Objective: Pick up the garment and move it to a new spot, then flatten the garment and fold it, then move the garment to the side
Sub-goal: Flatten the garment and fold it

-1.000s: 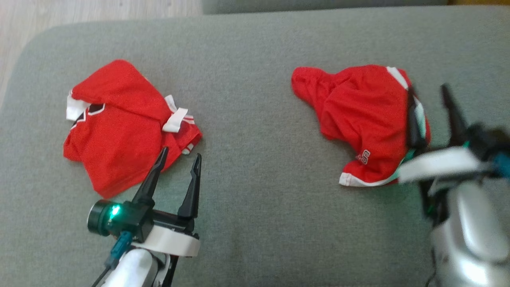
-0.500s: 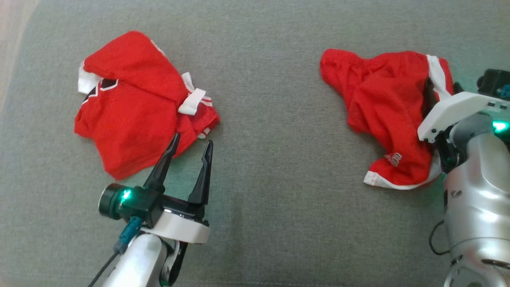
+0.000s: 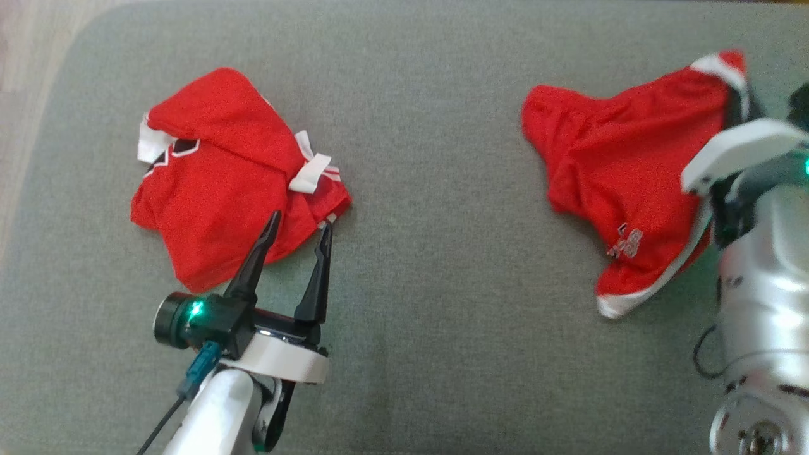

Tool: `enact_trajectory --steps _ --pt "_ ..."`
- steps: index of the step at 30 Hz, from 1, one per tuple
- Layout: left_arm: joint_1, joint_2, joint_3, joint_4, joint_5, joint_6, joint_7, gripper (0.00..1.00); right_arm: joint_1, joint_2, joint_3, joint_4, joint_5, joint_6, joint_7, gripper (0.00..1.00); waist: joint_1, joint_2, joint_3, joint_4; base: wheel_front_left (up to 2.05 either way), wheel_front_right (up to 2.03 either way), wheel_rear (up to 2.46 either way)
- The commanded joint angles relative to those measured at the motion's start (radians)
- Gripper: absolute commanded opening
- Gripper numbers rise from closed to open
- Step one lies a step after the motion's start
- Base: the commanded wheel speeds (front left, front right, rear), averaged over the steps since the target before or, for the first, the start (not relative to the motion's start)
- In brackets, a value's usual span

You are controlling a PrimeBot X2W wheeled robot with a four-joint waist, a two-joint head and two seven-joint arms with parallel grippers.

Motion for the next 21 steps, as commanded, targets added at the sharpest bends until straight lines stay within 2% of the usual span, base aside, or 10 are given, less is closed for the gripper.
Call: enact_trajectory --steps 1,5,10,16,17,21 --pt "-0.004 0.001 0.044 -0.024 0.008 -0.005 -0.010 1.00 -0.081 -0.015 0.020 -0.056 -0.013 -0.001 -0.024 0.00 0.0000 0.0000 -0.031 -0.007 0.00 0.00 0.00" --pt "0.025 -0.007 0.062 -0.026 0.013 -0.010 -0.010 1.00 -0.126 -0.041 0.055 -0.105 -0.039 -0.001 -0.050 0.00 0.0000 0.0000 -0.076 -0.015 0.00 0.00 0.00" --pt "0.065 -0.017 0.088 -0.042 0.013 -0.015 -0.010 1.00 -0.152 -0.061 0.163 -0.178 -0.050 -0.001 -0.078 0.00 0.0000 0.0000 -0.124 -0.022 0.00 0.00 0.00" --pt "0.091 -0.022 0.107 -0.052 0.024 -0.025 -0.010 1.00 -0.092 -0.044 0.415 -0.236 -0.024 -0.001 -0.068 0.00 0.0000 0.0000 -0.136 -0.021 0.00 0.00 0.00" --pt "0.091 -0.022 0.107 -0.052 0.024 -0.025 -0.010 1.00 -0.092 -0.044 0.415 -0.236 -0.024 -0.001 -0.068 0.00 0.0000 0.0000 -0.136 -0.021 0.00 0.00 0.00" --pt "0.093 -0.029 0.104 -0.049 0.032 -0.036 -0.010 1.00 0.004 -0.018 0.647 -0.205 0.060 -0.001 -0.048 0.00 0.0000 0.0000 -0.125 -0.012 0.00 0.00 0.00"
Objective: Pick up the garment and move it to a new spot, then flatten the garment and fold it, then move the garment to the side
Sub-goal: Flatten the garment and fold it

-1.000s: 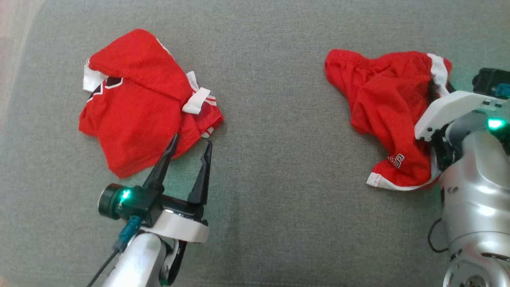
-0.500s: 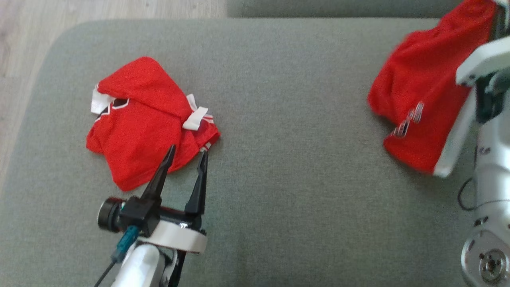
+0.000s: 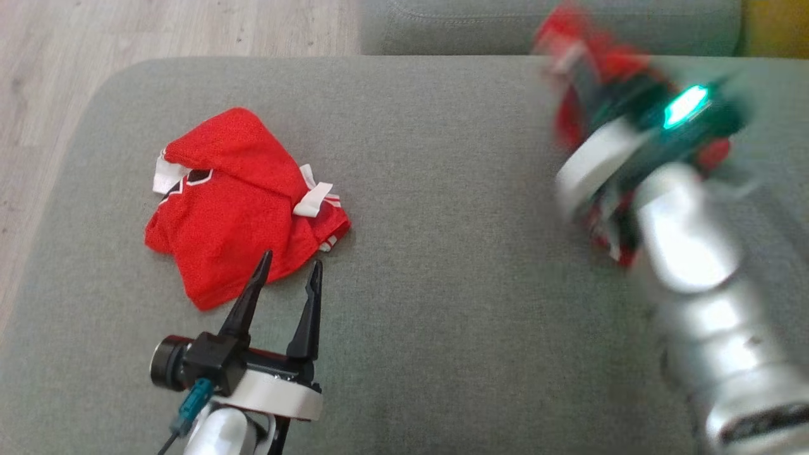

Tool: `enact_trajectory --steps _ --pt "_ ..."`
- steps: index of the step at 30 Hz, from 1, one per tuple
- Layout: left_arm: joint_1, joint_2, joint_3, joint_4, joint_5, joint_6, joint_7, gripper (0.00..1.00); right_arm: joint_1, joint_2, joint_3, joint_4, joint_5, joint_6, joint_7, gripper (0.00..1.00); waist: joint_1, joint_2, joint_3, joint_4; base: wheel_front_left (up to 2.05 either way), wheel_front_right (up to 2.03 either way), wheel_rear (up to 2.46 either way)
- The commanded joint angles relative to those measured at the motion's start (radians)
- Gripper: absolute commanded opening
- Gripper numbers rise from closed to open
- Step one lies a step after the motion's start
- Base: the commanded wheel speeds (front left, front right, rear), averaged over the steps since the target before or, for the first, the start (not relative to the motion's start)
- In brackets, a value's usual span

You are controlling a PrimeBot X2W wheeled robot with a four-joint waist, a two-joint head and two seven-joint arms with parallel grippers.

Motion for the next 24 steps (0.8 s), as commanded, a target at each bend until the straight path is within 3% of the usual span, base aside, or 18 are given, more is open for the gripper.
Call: enact_trajectory --steps 1,8,9,10,16,24 --pt "-0.022 -0.003 0.033 -0.028 0.011 -0.004 -0.010 1.00 0.028 0.027 0.083 -0.004 0.030 -0.001 0.003 0.00 0.0001 0.0000 0.008 0.004 0.00 0.00 0.00" --pt "-0.038 -0.016 0.021 -0.005 0.021 -0.021 -0.010 1.00 0.123 0.045 0.384 0.123 0.177 -0.001 -0.035 0.00 0.0001 0.0000 0.015 0.033 0.00 0.00 0.00" --pt "-0.039 -0.017 0.021 -0.002 0.022 -0.023 -0.010 1.00 0.125 0.045 0.406 0.127 0.194 -0.001 -0.049 0.34 0.0001 0.0000 0.015 0.036 0.00 0.00 0.00" --pt "-0.039 -0.018 0.022 -0.001 0.023 -0.024 -0.010 1.00 0.127 0.045 0.425 0.128 0.210 -0.001 -0.059 1.00 0.0001 0.0000 0.014 0.038 0.00 0.00 0.00" --pt "-0.033 -0.022 0.039 0.004 0.025 -0.023 -0.010 1.00 0.127 0.046 0.462 0.116 0.293 -0.001 -0.089 1.00 0.0001 0.0000 0.011 0.029 0.00 0.00 0.00" --pt "-0.013 -0.029 0.065 -0.009 0.029 -0.022 -0.010 1.00 0.170 0.046 0.337 0.071 0.302 -0.001 -0.124 1.00 0.0001 0.0000 -0.015 -0.034 0.00 0.00 0.00"
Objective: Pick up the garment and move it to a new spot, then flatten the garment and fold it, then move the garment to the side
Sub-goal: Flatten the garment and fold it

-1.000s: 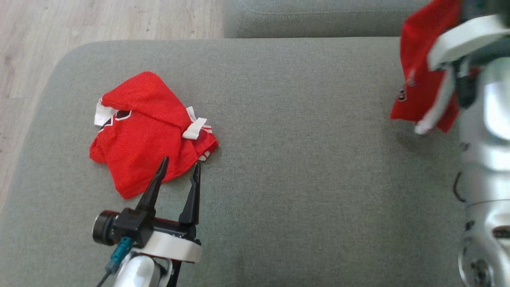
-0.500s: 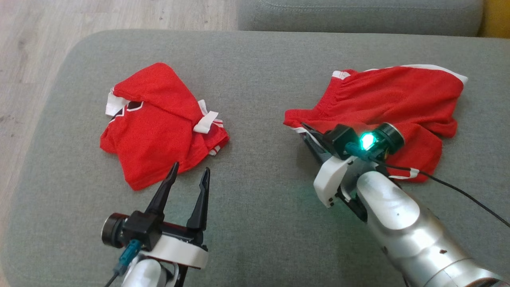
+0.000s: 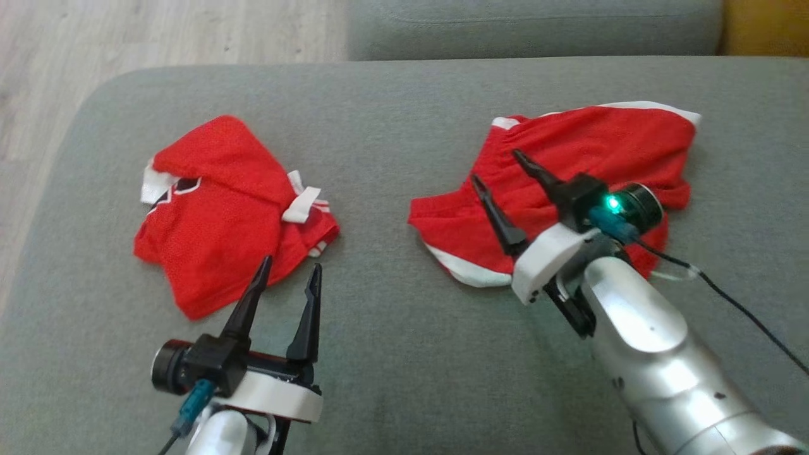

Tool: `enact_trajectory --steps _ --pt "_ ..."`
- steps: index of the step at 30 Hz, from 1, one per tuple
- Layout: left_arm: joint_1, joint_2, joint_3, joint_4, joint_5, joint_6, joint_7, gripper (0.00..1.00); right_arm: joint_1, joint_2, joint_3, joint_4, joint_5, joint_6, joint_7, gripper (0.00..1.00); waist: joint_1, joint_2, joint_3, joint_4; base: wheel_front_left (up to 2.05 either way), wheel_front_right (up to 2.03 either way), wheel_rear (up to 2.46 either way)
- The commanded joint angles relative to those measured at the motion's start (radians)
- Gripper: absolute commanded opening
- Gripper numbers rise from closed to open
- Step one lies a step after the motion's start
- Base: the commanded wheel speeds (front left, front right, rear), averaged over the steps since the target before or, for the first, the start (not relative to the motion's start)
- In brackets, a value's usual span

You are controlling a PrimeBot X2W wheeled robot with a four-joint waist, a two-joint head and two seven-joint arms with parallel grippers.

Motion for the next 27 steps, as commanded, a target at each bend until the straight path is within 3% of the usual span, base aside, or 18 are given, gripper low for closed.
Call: enact_trajectory --steps 1,6,15,21,27 --pt "-0.017 -0.003 0.038 -0.037 0.013 0.003 -0.010 1.00 0.021 0.021 -0.012 -0.038 -0.005 -0.001 -0.016 1.00 0.0000 0.0000 -0.013 -0.023 0.00 0.00 0.00" --pt "-0.009 -0.005 0.049 -0.043 0.019 0.002 -0.010 1.00 0.102 0.016 -0.128 -0.096 -0.043 -0.001 -0.019 1.00 0.0000 0.0000 -0.026 -0.068 0.00 0.00 0.00" --pt "0.000 -0.014 0.050 -0.046 0.027 -0.005 -0.010 1.00 0.349 0.020 -0.466 -0.266 -0.062 -0.001 0.013 1.00 0.0000 0.0000 -0.024 -0.108 0.00 0.00 0.00" --pt "-0.015 -0.016 0.044 -0.041 0.036 -0.015 -0.010 1.00 0.400 0.021 -0.518 -0.311 0.010 -0.001 0.051 1.00 0.0000 0.0000 0.003 -0.104 0.00 0.00 0.00" --pt "-0.032 -0.017 0.041 -0.030 0.044 -0.024 -0.010 1.00 0.354 0.021 -0.537 -0.247 0.073 -0.001 0.121 1.00 0.0000 0.0000 0.032 -0.074 0.00 0.00 0.00"
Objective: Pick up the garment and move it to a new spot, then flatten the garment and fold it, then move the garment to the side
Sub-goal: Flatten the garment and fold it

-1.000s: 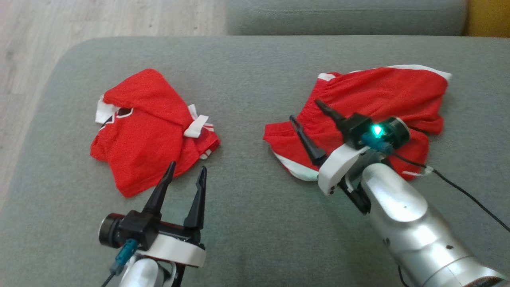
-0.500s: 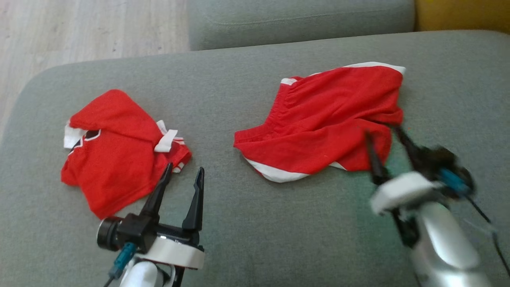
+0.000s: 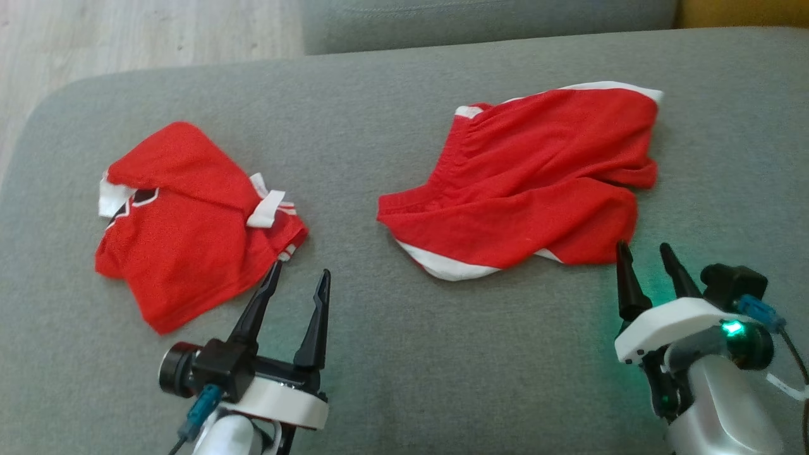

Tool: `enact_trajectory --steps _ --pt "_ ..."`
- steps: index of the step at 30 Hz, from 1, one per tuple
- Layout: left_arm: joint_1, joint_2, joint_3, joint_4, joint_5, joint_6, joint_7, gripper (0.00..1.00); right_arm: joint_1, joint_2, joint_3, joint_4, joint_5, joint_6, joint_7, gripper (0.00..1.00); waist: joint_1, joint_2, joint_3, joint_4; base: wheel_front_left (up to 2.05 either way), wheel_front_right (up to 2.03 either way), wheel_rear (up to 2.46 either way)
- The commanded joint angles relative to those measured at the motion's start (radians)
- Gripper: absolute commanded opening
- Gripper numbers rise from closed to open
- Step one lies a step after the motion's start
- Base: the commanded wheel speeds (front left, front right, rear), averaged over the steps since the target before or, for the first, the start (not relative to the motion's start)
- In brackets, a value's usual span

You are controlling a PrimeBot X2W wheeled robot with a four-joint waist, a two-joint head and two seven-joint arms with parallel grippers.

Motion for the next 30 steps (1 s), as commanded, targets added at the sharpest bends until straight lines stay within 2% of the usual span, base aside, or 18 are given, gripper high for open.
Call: enact_trajectory --steps 1,9,10,11,12,16,20,23,30 --pt "-0.050 -0.002 0.032 -0.025 0.010 -0.004 -0.010 1.00 -0.037 -0.003 0.018 -0.003 0.024 -0.001 0.007 1.00 -0.0001 0.0000 0.011 0.016 0.00 0.00 0.00" --pt "-0.061 -0.005 0.033 -0.013 0.012 -0.009 -0.010 1.00 -0.103 -0.003 0.041 0.142 0.116 -0.001 0.004 1.00 -0.0001 0.0000 0.030 0.051 0.00 0.00 0.00" --pt "-0.061 -0.006 0.033 -0.012 0.012 -0.010 -0.010 1.00 -0.111 -0.003 0.043 0.157 0.125 -0.001 0.000 0.86 -0.0001 0.0000 0.030 0.053 0.00 0.00 0.00" --pt "-0.061 -0.006 0.034 -0.010 0.013 -0.011 -0.010 1.00 -0.118 -0.003 0.048 0.170 0.134 -0.001 -0.007 0.39 -0.0001 0.0000 0.030 0.055 0.00 0.00 0.00" --pt "-0.062 -0.006 0.034 -0.009 0.014 -0.011 -0.010 1.00 -0.124 -0.003 0.052 0.181 0.146 -0.001 -0.015 0.00 -0.0001 0.0000 0.030 0.056 0.00 0.00 0.00" --pt "-0.059 -0.007 0.037 -0.004 0.018 -0.011 -0.010 1.00 -0.138 -0.003 0.046 0.215 0.123 -0.001 -0.059 0.00 -0.0001 0.0000 0.013 0.053 0.00 0.00 0.00" --pt "-0.045 -0.005 0.052 -0.006 0.018 -0.007 -0.010 1.00 -0.127 -0.003 0.002 0.202 0.032 -0.001 -0.089 0.00 -0.0001 0.0000 -0.011 0.035 0.00 0.00 0.00" --pt "-0.032 -0.006 0.057 -0.010 0.018 -0.005 -0.010 1.00 -0.107 -0.003 -0.037 0.149 -0.033 -0.001 -0.088 0.00 -0.0001 0.0000 -0.032 0.015 0.00 0.00 0.00" --pt "-0.013 -0.011 0.046 -0.015 0.013 -0.004 -0.010 1.00 -0.029 -0.003 -0.036 0.001 -0.032 -0.001 -0.015 0.00 -0.0001 0.0000 -0.072 -0.005 0.00 0.00 0.00"
